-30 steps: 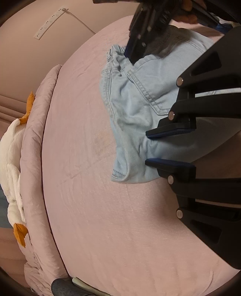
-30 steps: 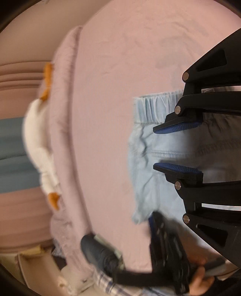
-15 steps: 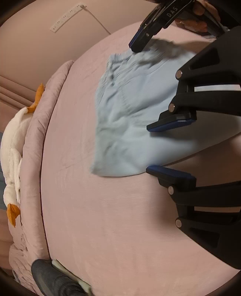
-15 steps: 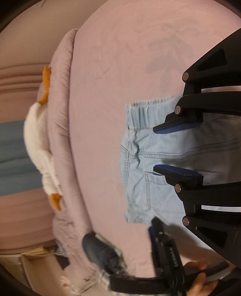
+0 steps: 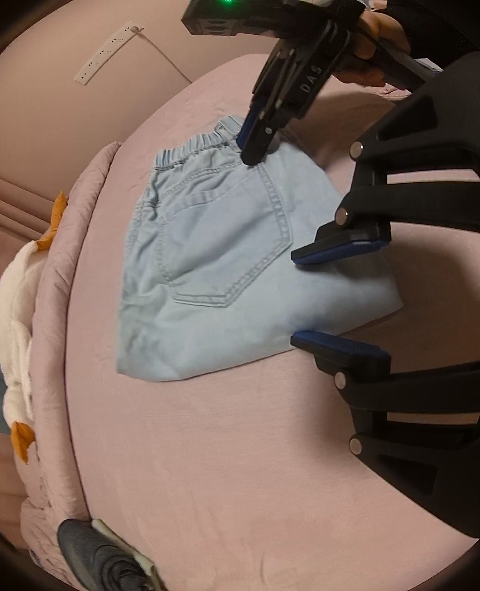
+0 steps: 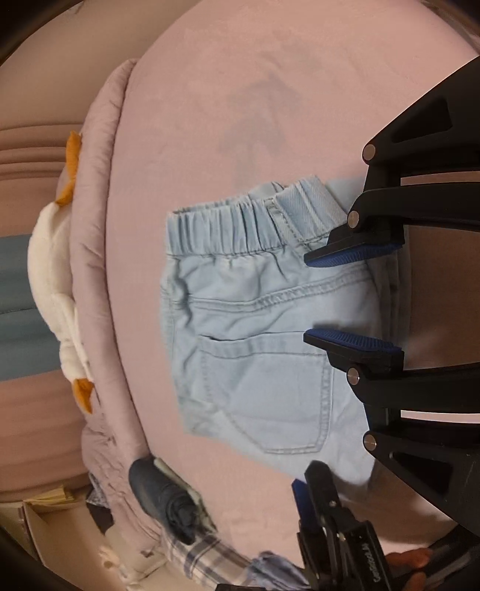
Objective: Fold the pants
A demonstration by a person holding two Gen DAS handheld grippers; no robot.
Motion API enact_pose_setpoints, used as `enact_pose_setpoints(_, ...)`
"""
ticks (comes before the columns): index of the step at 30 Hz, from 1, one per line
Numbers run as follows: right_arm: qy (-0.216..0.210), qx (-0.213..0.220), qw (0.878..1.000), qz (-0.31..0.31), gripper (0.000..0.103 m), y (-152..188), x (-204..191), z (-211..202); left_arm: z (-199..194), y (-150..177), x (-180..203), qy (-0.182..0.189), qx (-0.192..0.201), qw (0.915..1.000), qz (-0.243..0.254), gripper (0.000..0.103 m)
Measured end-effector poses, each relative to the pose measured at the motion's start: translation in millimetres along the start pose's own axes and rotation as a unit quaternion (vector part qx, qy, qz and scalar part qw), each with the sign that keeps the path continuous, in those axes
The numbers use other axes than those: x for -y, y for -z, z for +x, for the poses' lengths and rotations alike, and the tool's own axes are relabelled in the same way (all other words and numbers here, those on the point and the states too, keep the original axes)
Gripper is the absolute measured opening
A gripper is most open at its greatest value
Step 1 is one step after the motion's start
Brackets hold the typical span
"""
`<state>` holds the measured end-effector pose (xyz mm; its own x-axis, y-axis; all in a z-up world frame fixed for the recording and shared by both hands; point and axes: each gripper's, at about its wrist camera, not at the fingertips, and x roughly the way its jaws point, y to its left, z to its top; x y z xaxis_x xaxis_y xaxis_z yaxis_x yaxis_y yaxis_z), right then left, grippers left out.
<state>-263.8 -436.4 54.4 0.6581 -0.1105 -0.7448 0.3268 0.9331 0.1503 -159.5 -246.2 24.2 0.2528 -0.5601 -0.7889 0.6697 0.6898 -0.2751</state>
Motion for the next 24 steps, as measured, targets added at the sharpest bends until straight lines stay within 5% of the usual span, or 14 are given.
enact_pose_setpoints(6, -0.008, -0.004, 1.0, 0.021, 0.035, -3.7, 4.1, -5.2, 0.2, 4.3, -0.1, 0.0, -0.005, 1.0, -0.007, 0.04)
enact_pose_setpoints(13, -0.023, 0.051, 0.998, -0.005, 0.035, -1.0, -11.2, -34.1, -0.7, 10.2, 1.7, -0.006, -0.003, 1.0, -0.003, 0.041)
enact_pose_setpoints(18, -0.002, -0.021, 0.999, -0.03, 0.035, 9.2, -22.7, 0.8, 0.5, 12.4, 3.5, -0.011, -0.003, 0.9999, 0.005, 0.041)
enact_pose_setpoints(24, -0.009, -0.015, 1.0, -0.022, 0.035, 8.2, -18.7, -3.5, -3.8, 11.7, -5.9, 0.008, -0.006, 0.9996, -0.027, 0.047)
